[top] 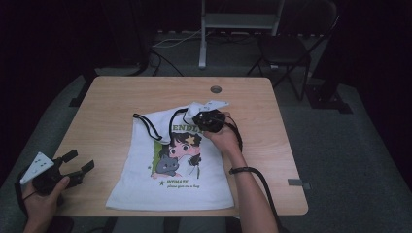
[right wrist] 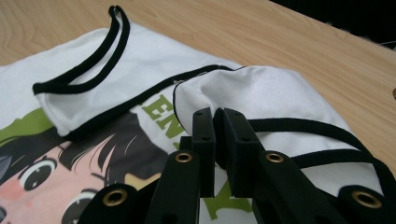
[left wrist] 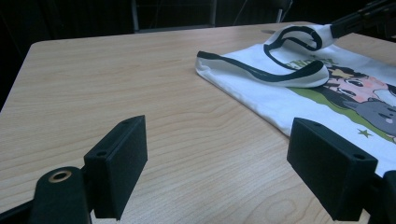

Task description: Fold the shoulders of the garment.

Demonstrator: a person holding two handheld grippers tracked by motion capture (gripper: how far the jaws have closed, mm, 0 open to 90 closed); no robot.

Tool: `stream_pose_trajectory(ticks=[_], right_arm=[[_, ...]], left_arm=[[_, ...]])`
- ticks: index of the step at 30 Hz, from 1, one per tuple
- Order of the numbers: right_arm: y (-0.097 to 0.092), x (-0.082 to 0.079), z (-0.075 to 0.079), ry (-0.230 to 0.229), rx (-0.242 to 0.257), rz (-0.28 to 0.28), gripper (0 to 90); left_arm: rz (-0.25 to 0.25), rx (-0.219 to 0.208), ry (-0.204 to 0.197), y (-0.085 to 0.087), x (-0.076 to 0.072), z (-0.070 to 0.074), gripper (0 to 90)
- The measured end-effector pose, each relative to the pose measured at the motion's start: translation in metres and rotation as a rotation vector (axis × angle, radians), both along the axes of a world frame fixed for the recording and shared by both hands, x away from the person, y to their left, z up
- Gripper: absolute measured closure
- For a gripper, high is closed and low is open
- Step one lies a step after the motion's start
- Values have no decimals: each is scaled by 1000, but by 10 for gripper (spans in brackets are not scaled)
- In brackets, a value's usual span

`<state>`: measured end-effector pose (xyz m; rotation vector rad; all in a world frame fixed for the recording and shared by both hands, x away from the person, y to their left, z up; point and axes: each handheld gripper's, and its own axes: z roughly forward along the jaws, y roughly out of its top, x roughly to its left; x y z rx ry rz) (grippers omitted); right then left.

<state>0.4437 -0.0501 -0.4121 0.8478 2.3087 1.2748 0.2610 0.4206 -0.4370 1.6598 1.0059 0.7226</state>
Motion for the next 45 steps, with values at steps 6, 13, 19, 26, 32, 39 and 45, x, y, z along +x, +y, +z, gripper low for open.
stream_pose_trajectory(ticks=[6,13,19,26,32,39,45], right_arm=[[-2,-6,-3,3,-13,15,837],[-1,-13,-5,2,-26,38,836],[-2,-18,-10,11,-37,54,838],[-2,-23,-13,14,-44,68,837],[-1,-30,-16,11,-42,85,837],[-2,-38,-18,14,-50,104,836],[-3,-43,-20,17,-59,116,836]], left_arm=[[0,0,0,0,0,0,200],[0,4,1,0,0,0,200],[1,5,1,0,0,0,200],[1,5,1,0,0,0,200],[1,5,1,0,0,0,200],[1,6,1,0,0,0,200],[3,0,-1,0,0,0,200]])
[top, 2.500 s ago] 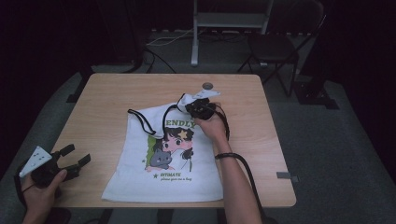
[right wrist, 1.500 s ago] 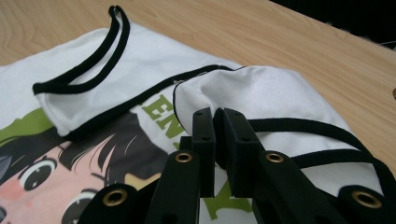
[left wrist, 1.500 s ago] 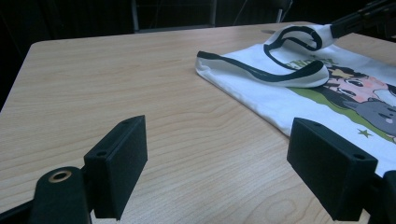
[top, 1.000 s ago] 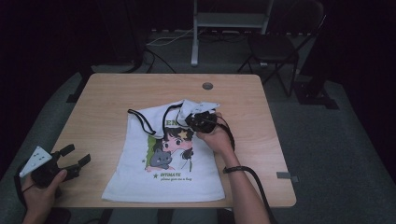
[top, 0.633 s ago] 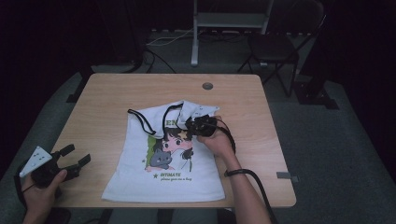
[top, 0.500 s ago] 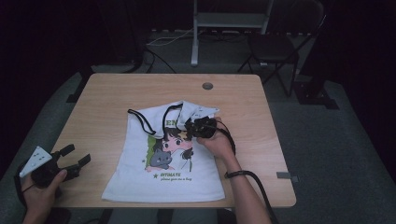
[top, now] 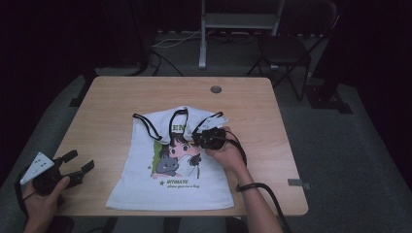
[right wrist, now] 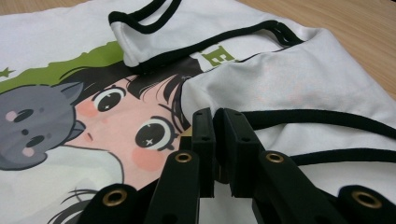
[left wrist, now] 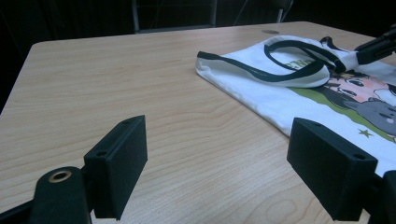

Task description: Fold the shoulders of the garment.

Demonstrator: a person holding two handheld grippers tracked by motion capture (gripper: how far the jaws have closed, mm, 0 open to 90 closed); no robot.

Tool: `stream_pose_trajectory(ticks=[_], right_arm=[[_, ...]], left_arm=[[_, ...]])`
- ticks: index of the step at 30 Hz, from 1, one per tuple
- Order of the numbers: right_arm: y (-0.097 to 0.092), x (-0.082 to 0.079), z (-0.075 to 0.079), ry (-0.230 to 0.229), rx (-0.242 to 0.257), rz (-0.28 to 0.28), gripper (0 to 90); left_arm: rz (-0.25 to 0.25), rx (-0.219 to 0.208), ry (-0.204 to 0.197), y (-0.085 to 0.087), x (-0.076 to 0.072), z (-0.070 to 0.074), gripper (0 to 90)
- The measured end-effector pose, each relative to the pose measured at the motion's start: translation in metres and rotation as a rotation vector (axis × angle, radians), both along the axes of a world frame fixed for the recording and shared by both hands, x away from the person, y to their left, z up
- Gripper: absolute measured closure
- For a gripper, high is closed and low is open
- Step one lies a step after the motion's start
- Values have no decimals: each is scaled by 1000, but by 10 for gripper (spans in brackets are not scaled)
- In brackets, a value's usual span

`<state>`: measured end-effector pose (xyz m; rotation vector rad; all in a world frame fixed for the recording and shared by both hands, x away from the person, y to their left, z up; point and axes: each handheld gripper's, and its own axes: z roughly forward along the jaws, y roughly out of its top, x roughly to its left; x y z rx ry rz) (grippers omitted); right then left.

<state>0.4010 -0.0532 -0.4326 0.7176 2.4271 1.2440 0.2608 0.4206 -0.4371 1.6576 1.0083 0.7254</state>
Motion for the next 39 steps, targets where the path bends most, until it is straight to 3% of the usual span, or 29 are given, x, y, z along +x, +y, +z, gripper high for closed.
stream_pose_trajectory(ticks=[16,29,39], right_arm=[[1,-7,-5,2,-42,13,832],[0,-11,-4,7,-20,33,835],[1,-12,-9,19,-46,45,795]], left_arm=[[0,-1,0,0,0,0,200],[-2,0,1,0,0,0,200],[-4,3,3,0,0,0,200]])
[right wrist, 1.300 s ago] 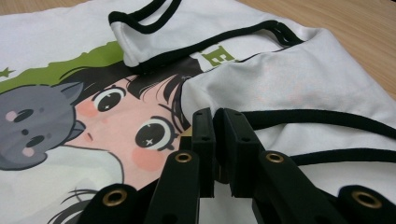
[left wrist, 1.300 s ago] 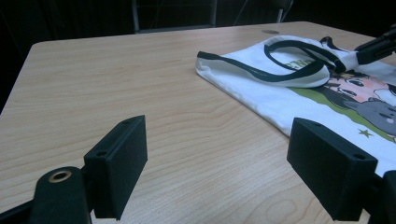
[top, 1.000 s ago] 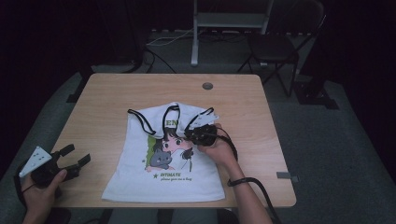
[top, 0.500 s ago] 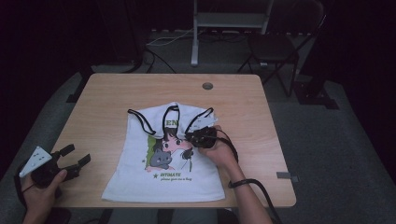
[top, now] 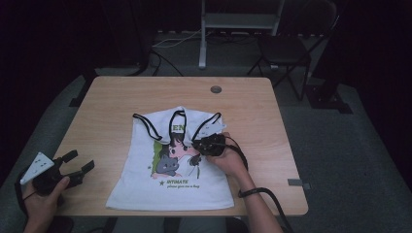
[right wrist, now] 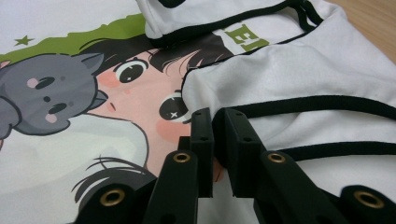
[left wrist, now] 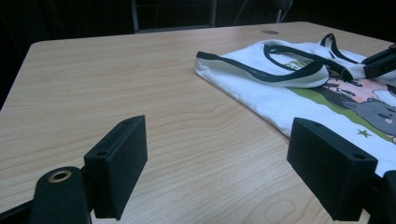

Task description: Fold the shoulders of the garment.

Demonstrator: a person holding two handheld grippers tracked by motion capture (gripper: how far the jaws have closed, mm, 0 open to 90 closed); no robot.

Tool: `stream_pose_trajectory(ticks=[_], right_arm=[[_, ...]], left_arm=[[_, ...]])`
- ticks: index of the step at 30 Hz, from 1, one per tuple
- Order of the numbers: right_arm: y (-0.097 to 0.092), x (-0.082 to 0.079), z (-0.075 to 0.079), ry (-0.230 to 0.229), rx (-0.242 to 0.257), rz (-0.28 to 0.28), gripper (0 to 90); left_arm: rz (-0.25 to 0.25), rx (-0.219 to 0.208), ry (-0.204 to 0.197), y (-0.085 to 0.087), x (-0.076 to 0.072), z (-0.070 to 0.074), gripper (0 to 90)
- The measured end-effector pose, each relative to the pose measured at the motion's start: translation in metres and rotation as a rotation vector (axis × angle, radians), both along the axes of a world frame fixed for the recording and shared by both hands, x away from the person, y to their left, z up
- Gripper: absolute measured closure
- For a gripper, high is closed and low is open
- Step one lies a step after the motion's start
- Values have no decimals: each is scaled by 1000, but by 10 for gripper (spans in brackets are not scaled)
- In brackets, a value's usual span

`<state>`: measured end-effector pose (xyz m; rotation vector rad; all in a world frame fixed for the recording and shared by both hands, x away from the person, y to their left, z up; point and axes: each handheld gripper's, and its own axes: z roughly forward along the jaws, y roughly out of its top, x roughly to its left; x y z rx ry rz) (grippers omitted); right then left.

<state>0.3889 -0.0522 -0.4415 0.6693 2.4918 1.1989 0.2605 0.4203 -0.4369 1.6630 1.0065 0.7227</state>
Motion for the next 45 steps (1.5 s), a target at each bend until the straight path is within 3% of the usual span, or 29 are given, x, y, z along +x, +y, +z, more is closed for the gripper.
stream_pose_trajectory(ticks=[3,6,9,11,17,20,23,34,41,45], right_arm=[[-1,1,5,-7,16,-12,726],[-4,5,15,-33,62,-45,653],[-3,13,24,-58,80,-98,601],[1,16,25,-62,63,-113,586],[20,18,10,-35,-47,-84,571],[21,16,5,-30,-91,-68,572],[19,16,6,-36,-101,-75,556],[22,17,18,-82,-34,-111,512],[46,18,26,-92,-7,-90,485],[60,24,24,-74,-2,-78,479]], left_arm=[[1,0,0,0,0,0,200],[0,1,0,0,0,0,200],[-1,1,0,0,0,0,200],[0,0,-1,0,0,0,200],[-6,3,-2,-1,0,0,200],[-7,-1,0,-1,0,0,200],[-8,-1,-1,-1,0,0,200],[-5,0,0,-1,0,0,200],[-6,-1,0,-1,0,0,200],[-8,1,-2,-1,0,0,200]])
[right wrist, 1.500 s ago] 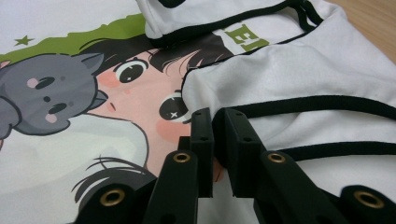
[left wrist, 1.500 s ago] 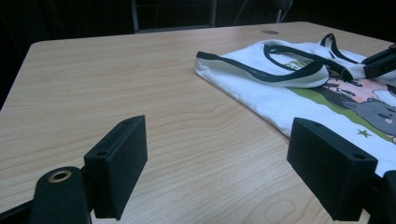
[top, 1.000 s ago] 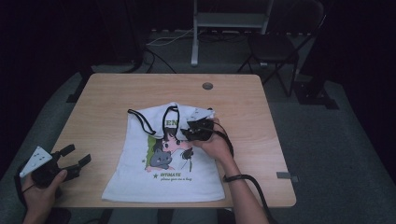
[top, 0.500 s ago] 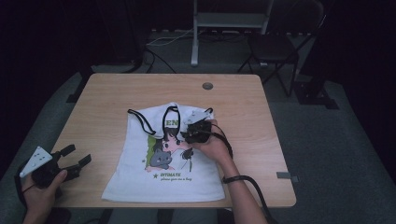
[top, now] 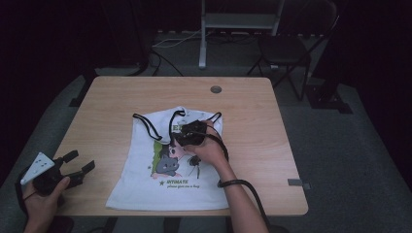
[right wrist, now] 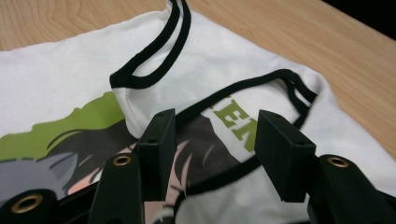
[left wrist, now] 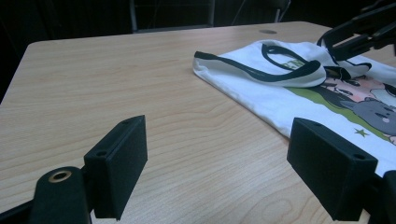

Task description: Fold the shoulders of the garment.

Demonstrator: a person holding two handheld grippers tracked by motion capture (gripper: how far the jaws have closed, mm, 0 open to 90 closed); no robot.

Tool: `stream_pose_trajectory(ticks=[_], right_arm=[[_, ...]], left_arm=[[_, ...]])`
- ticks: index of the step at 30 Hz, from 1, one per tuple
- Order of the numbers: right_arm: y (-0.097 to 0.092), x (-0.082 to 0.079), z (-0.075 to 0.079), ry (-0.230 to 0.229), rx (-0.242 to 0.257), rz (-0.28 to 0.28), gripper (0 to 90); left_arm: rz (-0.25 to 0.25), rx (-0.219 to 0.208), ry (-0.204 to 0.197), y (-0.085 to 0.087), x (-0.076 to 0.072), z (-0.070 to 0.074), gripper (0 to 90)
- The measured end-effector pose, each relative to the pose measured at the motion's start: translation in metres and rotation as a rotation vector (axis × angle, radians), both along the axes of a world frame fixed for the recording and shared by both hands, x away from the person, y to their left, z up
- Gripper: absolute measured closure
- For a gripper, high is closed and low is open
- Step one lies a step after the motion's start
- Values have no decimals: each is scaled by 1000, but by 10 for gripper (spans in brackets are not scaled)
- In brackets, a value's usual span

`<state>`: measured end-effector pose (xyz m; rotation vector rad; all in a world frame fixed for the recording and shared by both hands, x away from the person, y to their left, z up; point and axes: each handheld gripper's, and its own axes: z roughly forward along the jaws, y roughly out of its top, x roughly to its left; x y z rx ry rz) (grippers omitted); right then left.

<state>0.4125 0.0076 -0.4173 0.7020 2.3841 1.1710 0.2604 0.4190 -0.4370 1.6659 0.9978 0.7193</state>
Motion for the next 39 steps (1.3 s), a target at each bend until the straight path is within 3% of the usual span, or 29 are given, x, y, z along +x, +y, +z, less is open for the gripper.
stream_pose_trajectory(ticks=[15,34,39], right_arm=[[29,8,-3,32,15,-7,409],[54,7,-16,48,-39,38,386],[58,3,-21,38,-78,63,387]], left_arm=[[-3,2,0,0,0,0,200],[-8,3,-1,0,0,0,200],[-9,5,0,-1,0,0,200]])
